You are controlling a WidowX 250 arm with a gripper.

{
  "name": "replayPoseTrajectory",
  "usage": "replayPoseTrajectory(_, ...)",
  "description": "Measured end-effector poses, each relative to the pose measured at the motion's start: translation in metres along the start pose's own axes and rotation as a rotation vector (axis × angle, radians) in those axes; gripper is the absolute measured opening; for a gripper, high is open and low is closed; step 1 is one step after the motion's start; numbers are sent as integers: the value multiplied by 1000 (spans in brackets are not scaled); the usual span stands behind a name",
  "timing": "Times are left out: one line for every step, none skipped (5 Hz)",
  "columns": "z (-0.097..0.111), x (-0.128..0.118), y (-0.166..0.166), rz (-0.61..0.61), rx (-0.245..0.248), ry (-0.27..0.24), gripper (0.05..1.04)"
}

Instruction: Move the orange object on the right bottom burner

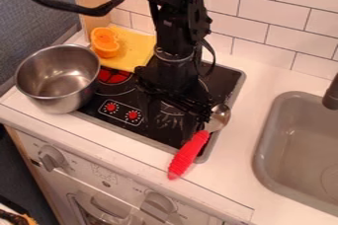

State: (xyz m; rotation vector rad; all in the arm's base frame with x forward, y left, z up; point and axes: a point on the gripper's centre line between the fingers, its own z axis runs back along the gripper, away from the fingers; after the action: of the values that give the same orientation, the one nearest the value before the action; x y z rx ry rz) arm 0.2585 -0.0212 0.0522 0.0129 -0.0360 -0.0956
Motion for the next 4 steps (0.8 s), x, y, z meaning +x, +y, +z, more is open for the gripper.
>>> replayPoseTrajectory(-6,-3,0,0,0,23,1000)
replayPoseTrajectory(-1,11,24,66,6,17,1000)
replayPoseTrajectory(11,30,56,129,38,1,1000)
replayPoseTrajectory(29,49,109,252,70,-33,1000)
